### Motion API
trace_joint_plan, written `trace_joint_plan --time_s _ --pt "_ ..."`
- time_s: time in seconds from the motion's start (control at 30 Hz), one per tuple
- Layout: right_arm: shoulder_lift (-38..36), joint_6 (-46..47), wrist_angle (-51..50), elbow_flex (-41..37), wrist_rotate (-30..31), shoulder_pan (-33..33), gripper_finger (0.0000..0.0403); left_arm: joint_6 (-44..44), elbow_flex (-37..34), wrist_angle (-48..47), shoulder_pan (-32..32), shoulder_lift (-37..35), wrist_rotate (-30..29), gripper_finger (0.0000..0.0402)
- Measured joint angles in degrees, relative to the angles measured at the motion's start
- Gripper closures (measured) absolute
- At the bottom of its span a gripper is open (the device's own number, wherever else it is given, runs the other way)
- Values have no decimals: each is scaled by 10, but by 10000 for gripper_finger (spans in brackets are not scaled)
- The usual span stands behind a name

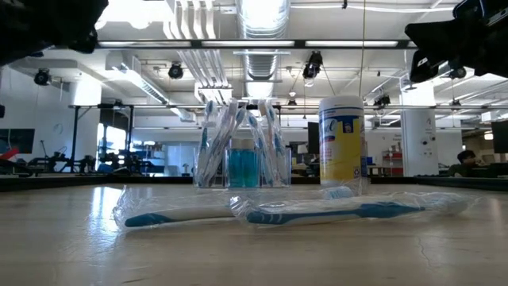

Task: Pick & Place toothbrushing station
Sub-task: Put the blue toothbrush into the transparent organizer

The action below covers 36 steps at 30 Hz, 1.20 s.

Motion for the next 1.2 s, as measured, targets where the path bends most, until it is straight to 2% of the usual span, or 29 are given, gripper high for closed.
trace_joint_plan --time_s 0.37,0.63,0.83,0.97,1.1,1.2 --pt "1 -7 -4 0 0 0 394 -27 -23 -23 0 -11 -54 394" --pt "1 -8 -6 0 0 0 394 -42 -23 -47 0 -11 -59 398" --pt "2 -11 -8 0 1 0 394 -96 -23 -61 0 -11 -59 387" --pt "2 -13 -8 0 1 0 394 -94 -24 -61 0 -10 -59 381" --pt "3 -18 -12 0 1 0 394 -160 -23 -47 0 -3 -86 390" --pt "3 -18 -16 0 1 0 394 -178 -15 -56 -4 22 -89 397"
